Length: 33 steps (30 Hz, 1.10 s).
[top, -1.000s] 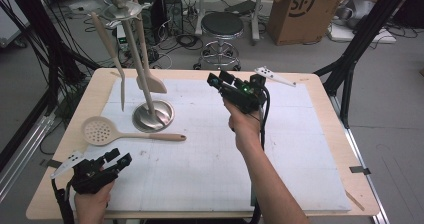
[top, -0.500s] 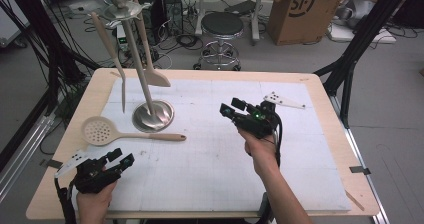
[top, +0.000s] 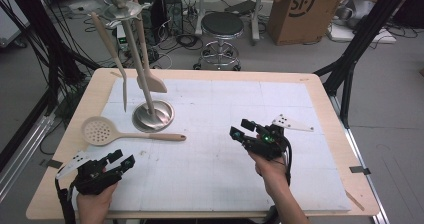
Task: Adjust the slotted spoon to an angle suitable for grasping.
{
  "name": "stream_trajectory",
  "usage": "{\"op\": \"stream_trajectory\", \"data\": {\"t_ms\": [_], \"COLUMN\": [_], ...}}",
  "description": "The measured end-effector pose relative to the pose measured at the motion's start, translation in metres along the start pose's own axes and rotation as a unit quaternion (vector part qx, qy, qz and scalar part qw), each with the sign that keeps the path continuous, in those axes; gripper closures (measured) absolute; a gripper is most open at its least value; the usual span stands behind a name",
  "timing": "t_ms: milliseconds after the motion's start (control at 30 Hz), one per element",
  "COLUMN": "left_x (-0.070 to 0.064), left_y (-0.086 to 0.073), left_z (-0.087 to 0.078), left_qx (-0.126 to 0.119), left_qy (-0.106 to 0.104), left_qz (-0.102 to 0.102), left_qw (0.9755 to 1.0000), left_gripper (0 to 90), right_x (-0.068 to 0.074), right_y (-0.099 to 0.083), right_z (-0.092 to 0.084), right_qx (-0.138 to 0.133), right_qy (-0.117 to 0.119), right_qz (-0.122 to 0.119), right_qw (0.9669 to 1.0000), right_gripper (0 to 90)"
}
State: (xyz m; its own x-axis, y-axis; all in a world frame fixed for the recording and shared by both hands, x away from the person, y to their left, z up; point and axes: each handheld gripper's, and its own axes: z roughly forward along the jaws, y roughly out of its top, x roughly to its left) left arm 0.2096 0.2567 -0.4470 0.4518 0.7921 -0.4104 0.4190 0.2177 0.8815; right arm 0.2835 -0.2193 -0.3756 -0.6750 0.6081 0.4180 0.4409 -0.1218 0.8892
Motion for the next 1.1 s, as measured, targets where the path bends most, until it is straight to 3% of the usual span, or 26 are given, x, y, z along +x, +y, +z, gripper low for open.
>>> {"op": "stream_trajectory", "data": {"t_ms": [333, 567, 733, 900, 1100], "left_x": [-0.003, -0.001, -0.003, -0.004, -0.005], "left_y": [-0.001, 0.0, 0.0, 0.0, 0.001], "left_z": [0.003, 0.004, 0.005, 0.005, 0.004], "left_qx": [0.007, 0.013, 0.013, 0.013, 0.014], "left_qy": [-0.003, -0.007, -0.018, -0.028, -0.034], "left_qz": [0.003, 0.0, 0.005, 0.006, 0.01], "left_qw": [1.0, 0.9999, 0.9997, 0.9995, 0.9993], "left_gripper": [34.1, 33.9, 33.8, 33.7, 33.5], "right_x": [-0.003, -0.008, -0.007, -0.012, -0.021], "right_y": [-0.018, -0.032, -0.038, -0.042, -0.047], "right_z": [-0.017, -0.026, -0.03, -0.032, -0.028], "right_qx": [0.003, 0.002, 0.016, 0.012, 0.032], "right_qy": [-0.012, -0.015, -0.032, -0.041, -0.061], "right_qz": [-0.014, -0.003, -0.025, -0.018, -0.013], "right_qw": [0.9998, 0.9999, 0.9991, 0.9989, 0.9976], "right_gripper": [32.2, 31.7, 31.4, 31.2, 30.3]}}
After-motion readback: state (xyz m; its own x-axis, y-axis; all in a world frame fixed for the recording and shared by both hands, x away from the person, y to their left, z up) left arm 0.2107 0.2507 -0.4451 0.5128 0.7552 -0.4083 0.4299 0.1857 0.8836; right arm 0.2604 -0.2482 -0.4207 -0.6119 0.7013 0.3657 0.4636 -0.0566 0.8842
